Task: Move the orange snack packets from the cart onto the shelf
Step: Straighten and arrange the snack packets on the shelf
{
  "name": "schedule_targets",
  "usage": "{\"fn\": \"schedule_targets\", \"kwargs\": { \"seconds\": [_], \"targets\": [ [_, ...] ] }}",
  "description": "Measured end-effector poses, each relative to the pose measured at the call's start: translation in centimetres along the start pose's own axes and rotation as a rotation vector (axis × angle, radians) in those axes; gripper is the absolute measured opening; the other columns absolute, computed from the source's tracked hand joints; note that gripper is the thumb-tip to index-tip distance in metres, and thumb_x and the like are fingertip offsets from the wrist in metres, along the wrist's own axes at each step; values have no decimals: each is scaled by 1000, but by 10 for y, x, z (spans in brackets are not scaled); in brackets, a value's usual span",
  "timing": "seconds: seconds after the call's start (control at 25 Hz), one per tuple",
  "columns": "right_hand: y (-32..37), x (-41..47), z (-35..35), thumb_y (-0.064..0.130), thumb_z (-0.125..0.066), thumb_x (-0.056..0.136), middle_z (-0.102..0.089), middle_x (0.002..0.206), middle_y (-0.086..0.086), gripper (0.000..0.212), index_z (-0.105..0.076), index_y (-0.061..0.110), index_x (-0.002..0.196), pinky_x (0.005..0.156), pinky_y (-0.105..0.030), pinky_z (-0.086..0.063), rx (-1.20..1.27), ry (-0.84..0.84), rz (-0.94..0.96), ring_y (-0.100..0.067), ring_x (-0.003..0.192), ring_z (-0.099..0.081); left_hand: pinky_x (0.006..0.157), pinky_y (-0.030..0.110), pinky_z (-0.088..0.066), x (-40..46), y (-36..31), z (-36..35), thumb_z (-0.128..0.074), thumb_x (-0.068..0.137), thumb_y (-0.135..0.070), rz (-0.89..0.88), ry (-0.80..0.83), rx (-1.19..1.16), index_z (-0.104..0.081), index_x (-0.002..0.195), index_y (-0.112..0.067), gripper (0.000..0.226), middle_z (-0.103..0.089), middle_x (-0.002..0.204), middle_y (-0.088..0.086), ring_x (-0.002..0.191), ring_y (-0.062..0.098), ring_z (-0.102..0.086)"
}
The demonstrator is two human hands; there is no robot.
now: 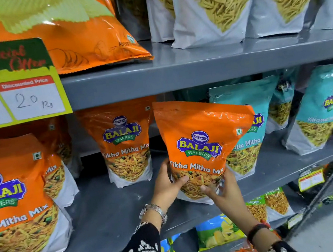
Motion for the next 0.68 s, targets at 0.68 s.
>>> {"fn": "schedule_targets", "kwargs": {
  "seconds": [0.68],
  "targets": [
    [35, 1, -139, 12, -67, 76, -45, 121, 4, 62, -27, 30, 121, 98, -31, -35, 159, 451, -18, -10, 115, -41, 100, 42, -40, -66, 44, 146, -76, 66, -18, -6, -415, 95, -37, 126, -19, 72, -38, 117, -4, 117, 12, -36]
  ]
}}
Point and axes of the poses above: each hand's wrist, its own x-axis towards the middle knuckle, its own z-axis out of the back of the hand, y = z × x, the point moved 10 cm from there along x, towards the middle knuckle
